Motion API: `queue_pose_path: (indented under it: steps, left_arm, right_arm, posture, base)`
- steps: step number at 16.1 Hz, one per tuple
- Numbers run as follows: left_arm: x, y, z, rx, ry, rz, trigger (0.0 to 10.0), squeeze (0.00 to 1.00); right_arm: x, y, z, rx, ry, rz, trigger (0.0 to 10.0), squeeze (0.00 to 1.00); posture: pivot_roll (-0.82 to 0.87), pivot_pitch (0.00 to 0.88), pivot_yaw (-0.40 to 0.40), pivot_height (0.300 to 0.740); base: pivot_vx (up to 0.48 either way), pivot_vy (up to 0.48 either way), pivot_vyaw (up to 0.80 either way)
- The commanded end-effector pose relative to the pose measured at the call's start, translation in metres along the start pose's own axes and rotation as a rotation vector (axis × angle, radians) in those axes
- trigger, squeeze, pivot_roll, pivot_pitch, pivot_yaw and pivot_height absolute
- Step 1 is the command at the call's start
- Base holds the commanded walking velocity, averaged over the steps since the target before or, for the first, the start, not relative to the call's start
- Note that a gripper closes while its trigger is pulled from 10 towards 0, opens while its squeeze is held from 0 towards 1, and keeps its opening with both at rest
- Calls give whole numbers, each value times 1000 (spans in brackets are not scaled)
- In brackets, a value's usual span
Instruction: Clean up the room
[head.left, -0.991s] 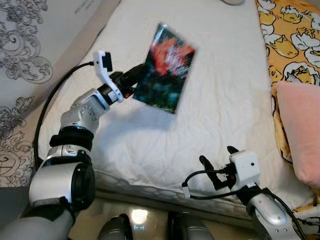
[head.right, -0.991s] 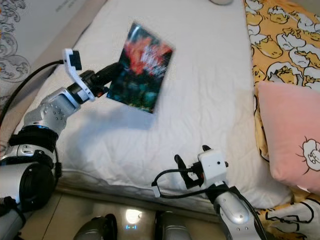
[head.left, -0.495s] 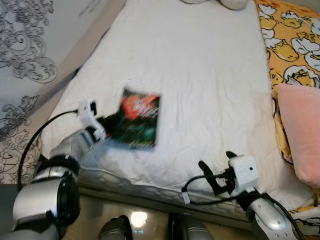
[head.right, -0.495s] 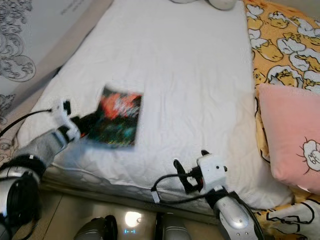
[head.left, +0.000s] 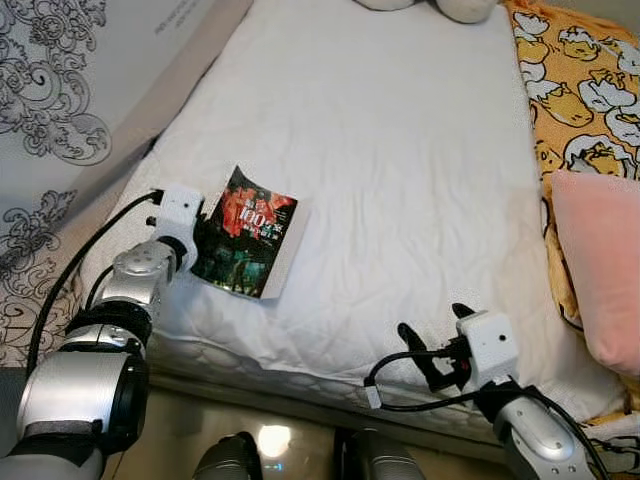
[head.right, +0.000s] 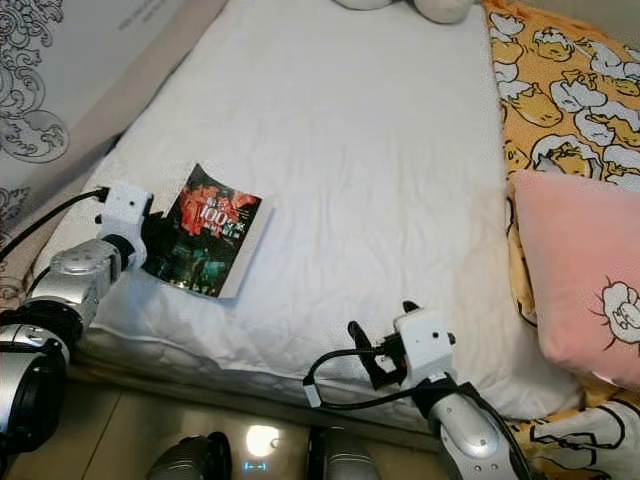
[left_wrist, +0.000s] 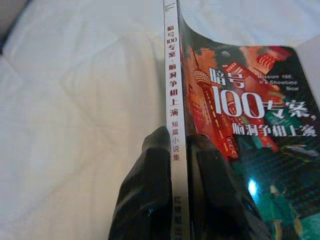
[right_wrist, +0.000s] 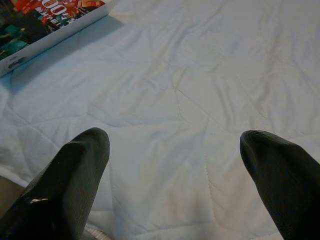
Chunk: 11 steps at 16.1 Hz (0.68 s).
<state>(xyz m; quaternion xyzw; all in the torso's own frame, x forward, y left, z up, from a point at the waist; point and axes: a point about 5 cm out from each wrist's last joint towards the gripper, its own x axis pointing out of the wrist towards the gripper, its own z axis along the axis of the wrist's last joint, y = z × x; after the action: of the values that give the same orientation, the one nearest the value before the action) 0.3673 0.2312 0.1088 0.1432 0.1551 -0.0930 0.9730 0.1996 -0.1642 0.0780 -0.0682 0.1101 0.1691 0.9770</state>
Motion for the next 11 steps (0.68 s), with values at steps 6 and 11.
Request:
queue_pose_path:
  steps: [6,11]
  left_arm:
    - [-4,13,-8,-115,8,126,10000,0]
    - [8,-19,5,-232,-51,-24,10000,0]
  right_arm:
    - [-2,-3,-6,-14,35,-5,10000,0]
    - [1,-2,-6,-14,35,1,10000,0]
  posture:
    - [-204,155,-87,740]
    - [-194,161,-91,740]
  base:
    - [0,0,0]
    - [0,0,0]
